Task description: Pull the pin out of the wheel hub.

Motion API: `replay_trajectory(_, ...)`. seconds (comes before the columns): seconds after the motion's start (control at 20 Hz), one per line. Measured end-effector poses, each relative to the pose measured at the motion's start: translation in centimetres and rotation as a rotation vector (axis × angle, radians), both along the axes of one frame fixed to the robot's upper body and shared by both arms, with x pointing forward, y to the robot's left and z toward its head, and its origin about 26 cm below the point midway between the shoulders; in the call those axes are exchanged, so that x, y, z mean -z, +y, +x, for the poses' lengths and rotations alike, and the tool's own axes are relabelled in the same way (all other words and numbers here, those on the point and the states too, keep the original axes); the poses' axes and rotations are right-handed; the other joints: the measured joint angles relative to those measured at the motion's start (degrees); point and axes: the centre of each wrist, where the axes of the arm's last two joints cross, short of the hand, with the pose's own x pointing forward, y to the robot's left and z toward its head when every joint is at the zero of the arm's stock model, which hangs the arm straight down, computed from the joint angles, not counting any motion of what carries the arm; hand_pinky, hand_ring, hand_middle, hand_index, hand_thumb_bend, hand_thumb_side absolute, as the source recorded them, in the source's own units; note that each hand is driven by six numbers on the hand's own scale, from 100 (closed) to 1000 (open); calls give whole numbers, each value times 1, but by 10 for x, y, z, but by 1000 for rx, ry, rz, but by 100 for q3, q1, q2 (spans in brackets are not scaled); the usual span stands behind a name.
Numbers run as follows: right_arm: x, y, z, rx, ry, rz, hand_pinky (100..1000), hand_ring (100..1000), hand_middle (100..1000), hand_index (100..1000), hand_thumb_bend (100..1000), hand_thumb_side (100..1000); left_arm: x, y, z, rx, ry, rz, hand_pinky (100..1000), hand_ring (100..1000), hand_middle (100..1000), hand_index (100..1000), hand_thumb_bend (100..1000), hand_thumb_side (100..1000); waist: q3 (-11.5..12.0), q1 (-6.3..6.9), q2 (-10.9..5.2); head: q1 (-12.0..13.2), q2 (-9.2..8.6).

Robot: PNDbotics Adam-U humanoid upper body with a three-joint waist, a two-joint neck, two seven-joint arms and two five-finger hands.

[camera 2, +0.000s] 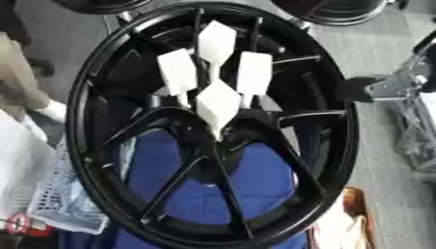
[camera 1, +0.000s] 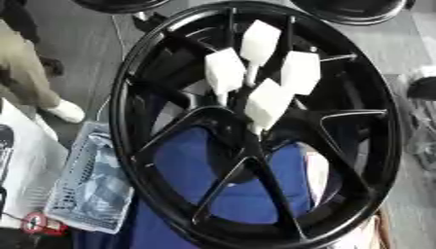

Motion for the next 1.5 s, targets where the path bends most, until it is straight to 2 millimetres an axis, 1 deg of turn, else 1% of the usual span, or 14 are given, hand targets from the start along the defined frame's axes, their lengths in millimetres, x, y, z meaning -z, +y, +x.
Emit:
replay_trajectory(0.35,-12,17,-6,-46,-13,15,863,890,869,886,396,368,1,0,0,1,4,1,828,687,655,718,220,601,-8,-38,0,-8,1)
replay_trajectory(0.6,-16,31,-6,-79,15,14,854,881,860,881,400,372,2,0,0,1,6,2,828,687,656,718,220,601,-16,-38,-1,-8,4)
replay_trajectory(1.1,-5,39,16,-11,112,58,835,855,836,870,412,366,2,0,-1,0,9,2,829,688,656,718,217,605,15,-67,-1,1,33)
replay_trajectory(1.35,2,42,32,47,133,114,826,844,818,858,464,333,2,0,-1,1,8,2,830,688,656,718,216,608,53,-68,31,-15,110)
replay_trajectory(1.5,6,42,41,85,146,135,822,841,807,858,524,276,2,0,0,1,8,2,831,688,656,718,214,610,68,-71,73,-34,143)
